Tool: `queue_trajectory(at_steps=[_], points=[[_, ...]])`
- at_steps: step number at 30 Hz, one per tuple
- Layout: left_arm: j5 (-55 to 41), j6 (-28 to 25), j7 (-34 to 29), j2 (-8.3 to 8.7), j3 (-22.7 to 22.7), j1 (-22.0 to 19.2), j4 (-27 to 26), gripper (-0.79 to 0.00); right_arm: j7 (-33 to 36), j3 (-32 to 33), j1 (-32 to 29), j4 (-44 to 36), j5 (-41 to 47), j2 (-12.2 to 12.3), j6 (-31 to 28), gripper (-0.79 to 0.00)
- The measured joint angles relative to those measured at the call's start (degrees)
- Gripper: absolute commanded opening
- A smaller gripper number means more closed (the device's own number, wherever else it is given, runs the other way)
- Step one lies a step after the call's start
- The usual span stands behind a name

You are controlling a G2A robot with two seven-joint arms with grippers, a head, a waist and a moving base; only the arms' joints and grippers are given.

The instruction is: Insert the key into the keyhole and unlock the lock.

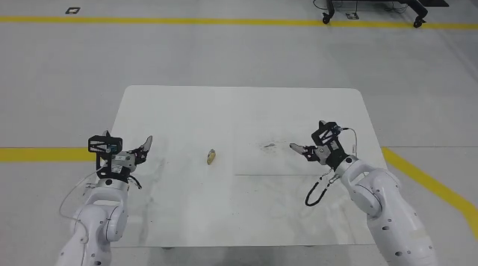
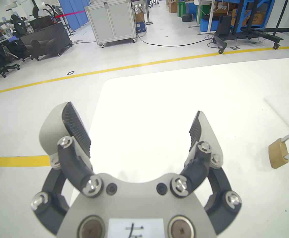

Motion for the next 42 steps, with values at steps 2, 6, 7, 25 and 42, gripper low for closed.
queue_trajectory(at_steps=[2, 6, 7, 25, 42], points=[[0.0, 0.0, 0.0, 0.00, 0.0, 0.0, 0.0, 0.000, 0.1, -0.3, 0.1, 0.1, 0.3, 0.0, -0.4, 0.000], [0.0, 0.0, 0.0, 0.00, 0.0, 0.0, 0.0, 0.000, 4.5, -2.2, 5.0, 6.4, 10.2, 0.6, -12.5, 0.000], [0.0, 0.0, 0.0, 0.00, 0.0, 0.0, 0.0, 0.000, 7.1, -2.8, 7.7, 9.8, 14.0, 0.8, -19.0, 0.000], [0.0, 0.0, 0.0, 0.00, 0.0, 0.0, 0.0, 0.000, 30.3, -14.0, 30.5, 28.7, 25.7, 1.5, -32.5, -0.416], [0.0, 0.0, 0.0, 0.00, 0.0, 0.0, 0.0, 0.000, 29.2, -24.9, 36.7, 34.3, 22.3, -0.3, -27.3, -0.409]])
